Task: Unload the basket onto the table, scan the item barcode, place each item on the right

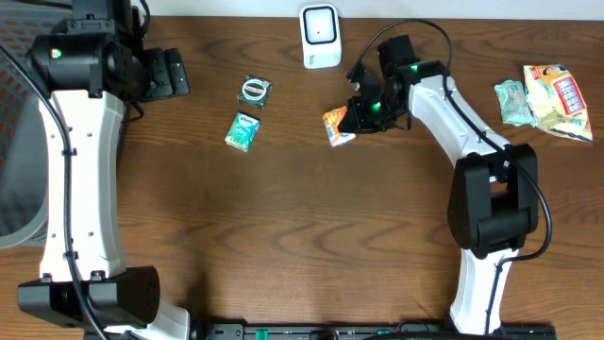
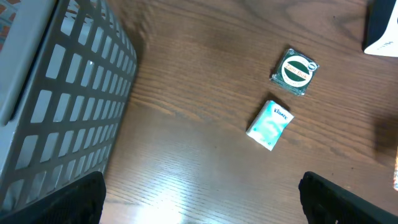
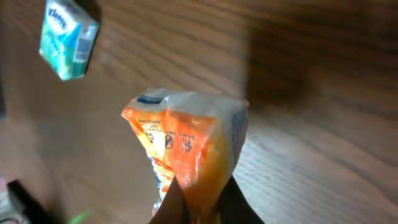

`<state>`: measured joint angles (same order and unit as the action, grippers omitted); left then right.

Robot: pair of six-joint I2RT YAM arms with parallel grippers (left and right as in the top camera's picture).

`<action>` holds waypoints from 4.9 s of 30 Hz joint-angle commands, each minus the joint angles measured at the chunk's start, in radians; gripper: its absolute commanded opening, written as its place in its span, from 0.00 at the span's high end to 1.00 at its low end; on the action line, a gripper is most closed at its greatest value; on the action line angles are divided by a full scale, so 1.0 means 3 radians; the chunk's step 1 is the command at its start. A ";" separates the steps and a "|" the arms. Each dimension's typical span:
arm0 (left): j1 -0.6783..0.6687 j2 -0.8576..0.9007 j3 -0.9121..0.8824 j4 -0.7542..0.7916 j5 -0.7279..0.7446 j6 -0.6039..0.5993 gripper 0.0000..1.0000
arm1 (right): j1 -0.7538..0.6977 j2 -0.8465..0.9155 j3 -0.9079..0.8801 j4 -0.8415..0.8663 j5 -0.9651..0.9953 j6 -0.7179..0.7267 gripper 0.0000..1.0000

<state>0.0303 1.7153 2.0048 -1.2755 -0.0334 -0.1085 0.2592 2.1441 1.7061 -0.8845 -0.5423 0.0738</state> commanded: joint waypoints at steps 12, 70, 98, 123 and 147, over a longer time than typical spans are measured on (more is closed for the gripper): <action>0.0014 0.0013 -0.0017 0.0000 -0.0053 -0.0029 0.02 | -0.0055 -0.0048 -0.0009 0.0057 -0.0722 -0.0134 0.99; 0.0014 0.0013 -0.0017 0.0000 -0.0053 -0.0029 0.02 | -0.0596 -0.0048 -0.0009 0.0065 -0.2813 -0.0589 0.99; 0.0014 0.0013 -0.0017 0.0000 -0.0053 -0.0029 0.02 | -0.0552 -0.0048 -0.0009 0.0056 -0.2499 -0.0587 0.99; 0.0013 0.0013 -0.0017 0.0000 -0.0053 -0.0029 0.02 | -0.0118 -0.0053 0.0047 -0.0046 -0.0118 0.0057 0.98; 0.0014 0.0013 -0.0017 0.0000 -0.0053 -0.0029 0.02 | 0.0448 0.0586 0.2094 0.0289 0.2633 -0.0806 0.99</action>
<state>0.0303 1.7153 2.0048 -1.2755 -0.0334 -0.1085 0.3901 2.2387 2.2436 -0.7906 0.1680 -0.0723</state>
